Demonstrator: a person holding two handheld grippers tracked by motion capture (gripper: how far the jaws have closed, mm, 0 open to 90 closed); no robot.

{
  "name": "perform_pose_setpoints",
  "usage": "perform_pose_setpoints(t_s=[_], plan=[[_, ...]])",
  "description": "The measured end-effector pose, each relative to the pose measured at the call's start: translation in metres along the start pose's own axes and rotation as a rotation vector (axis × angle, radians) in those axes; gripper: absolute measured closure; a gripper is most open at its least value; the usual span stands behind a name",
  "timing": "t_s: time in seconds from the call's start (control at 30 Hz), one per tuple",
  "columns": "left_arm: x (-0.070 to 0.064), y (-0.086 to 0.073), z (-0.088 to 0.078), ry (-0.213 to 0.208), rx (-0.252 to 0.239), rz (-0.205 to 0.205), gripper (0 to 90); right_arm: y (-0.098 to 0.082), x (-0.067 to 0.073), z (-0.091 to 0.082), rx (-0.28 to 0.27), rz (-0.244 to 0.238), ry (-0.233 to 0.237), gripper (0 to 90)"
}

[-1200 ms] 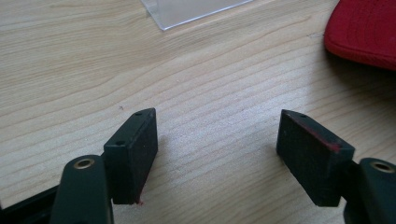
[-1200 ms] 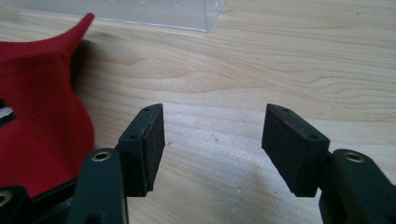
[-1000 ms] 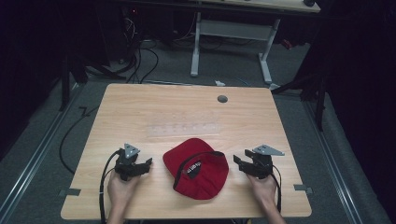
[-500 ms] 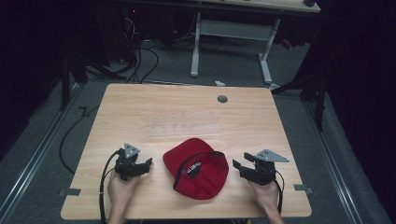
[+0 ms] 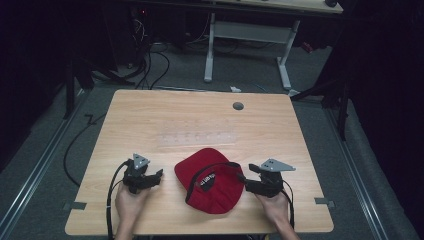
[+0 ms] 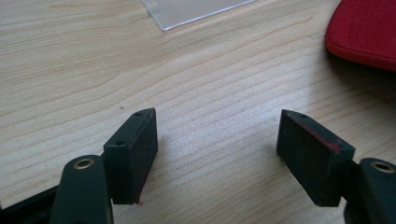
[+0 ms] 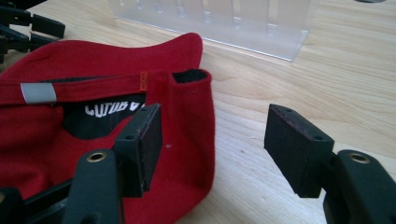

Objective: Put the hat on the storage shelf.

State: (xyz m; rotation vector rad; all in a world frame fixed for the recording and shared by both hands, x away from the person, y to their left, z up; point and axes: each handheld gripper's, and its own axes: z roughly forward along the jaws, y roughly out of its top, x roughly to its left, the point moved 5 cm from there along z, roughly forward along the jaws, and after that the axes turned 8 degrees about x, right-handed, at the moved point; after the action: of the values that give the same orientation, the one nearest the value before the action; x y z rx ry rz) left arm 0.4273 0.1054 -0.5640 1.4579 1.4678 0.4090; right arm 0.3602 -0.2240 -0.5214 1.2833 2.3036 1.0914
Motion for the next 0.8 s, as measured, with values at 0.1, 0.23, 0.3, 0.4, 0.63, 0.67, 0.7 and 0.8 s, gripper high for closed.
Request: perform_pose_setpoints(t_s=[0.1,0.23,0.3,0.4,0.63,0.67,0.7,0.8], plan=[[0.000,0.000,0.000,0.000,0.000,0.000,29.4,0.004,0.003,0.005,0.005,-0.008,0.009,36.8],[0.000,0.000,0.000,0.000,0.000,0.000,29.4,0.010,0.004,0.013,0.010,-0.014,0.026,34.8],[0.000,0.000,0.000,0.000,0.000,0.000,29.4,0.013,0.004,0.018,0.013,-0.012,0.034,34.3],[0.000,0.000,0.000,0.000,0.000,0.000,29.4,0.016,0.005,0.023,0.023,-0.010,0.047,34.1],[0.000,0.000,0.000,0.001,0.000,-0.001,29.3,0.018,0.004,0.044,0.068,0.005,0.092,38.5],[0.000,0.000,0.000,0.001,0.000,-0.001,29.3,0.018,0.004,0.044,0.068,0.005,0.092,38.5],[0.000,0.000,0.000,0.001,0.000,-0.001,29.2,0.017,0.004,0.048,0.072,0.005,0.098,40.1],[0.000,0.000,0.000,0.001,0.000,-0.001,29.2,0.016,0.003,0.053,0.083,0.013,0.102,42.2]])
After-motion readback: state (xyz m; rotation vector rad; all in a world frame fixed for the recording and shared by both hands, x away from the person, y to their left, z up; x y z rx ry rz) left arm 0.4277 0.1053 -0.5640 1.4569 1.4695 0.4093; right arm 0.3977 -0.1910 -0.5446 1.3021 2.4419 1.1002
